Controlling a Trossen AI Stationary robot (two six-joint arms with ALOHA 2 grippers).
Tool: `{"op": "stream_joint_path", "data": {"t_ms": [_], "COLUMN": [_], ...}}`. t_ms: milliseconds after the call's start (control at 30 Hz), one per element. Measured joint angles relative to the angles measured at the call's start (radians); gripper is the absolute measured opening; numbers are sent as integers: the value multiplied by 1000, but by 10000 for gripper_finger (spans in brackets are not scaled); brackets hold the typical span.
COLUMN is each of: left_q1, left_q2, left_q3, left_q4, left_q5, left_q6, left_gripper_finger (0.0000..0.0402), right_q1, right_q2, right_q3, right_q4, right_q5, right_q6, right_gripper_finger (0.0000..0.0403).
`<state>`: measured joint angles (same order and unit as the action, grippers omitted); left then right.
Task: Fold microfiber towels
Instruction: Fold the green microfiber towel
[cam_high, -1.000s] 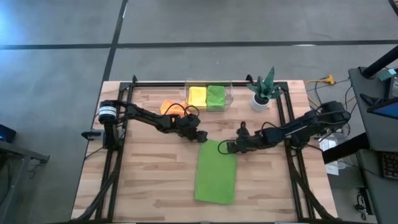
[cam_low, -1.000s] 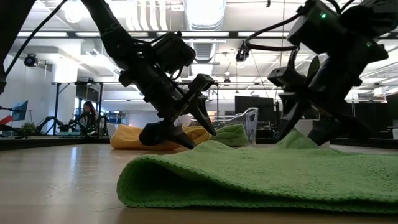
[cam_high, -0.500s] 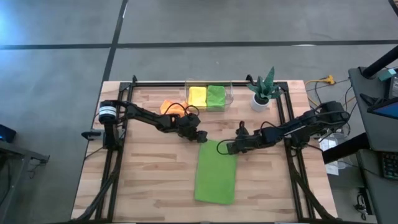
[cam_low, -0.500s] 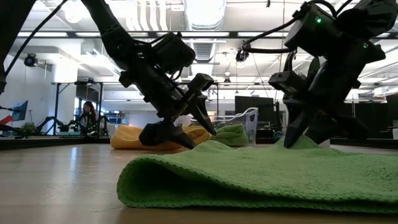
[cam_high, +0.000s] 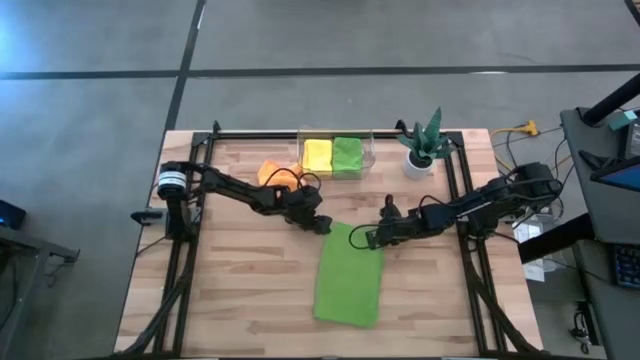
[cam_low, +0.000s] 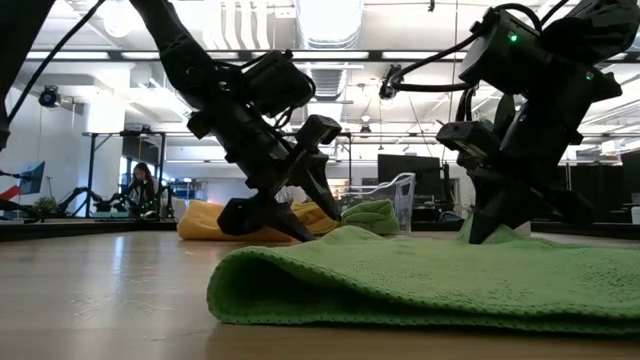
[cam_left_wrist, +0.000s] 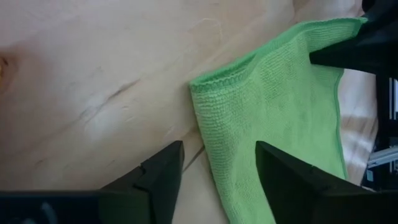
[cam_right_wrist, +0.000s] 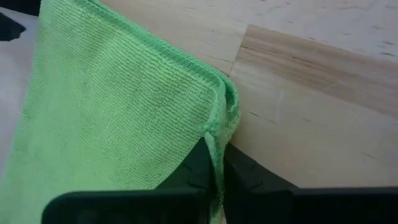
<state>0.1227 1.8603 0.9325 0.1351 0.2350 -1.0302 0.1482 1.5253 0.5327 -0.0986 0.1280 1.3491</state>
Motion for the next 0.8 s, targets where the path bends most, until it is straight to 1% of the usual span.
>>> {"op": "stream_joint_path", "data": {"t_ms": [167,267,400,633,700,800], "left_q1": [3,2,4,-4,-4,0], "left_q2": [3,4,23,92,87,73], "left_q3": [-1,-3,4,49,49,44], "left_q4": [4,8,33,74,73,67], "left_q5": [-15,-44,-57,-15,-16,-10], "left_q6": [20,21,23,16,20,48], "left_gripper_finger": [134,109,98,95,83,40], "right_q1": [0,0,0,0,0,0], "right_q2": [0,0,1,1,1,-1], "right_q3": [0,0,0,-1,-1,-1], "right_q4": [3,6,8,13,14,15], "right_q5": [0,3,4,4,4,4], "right_q6": [-8,-14,-15,-22,-22,-26], "right_gripper_finger": [10,10,9,9,9,9]}}
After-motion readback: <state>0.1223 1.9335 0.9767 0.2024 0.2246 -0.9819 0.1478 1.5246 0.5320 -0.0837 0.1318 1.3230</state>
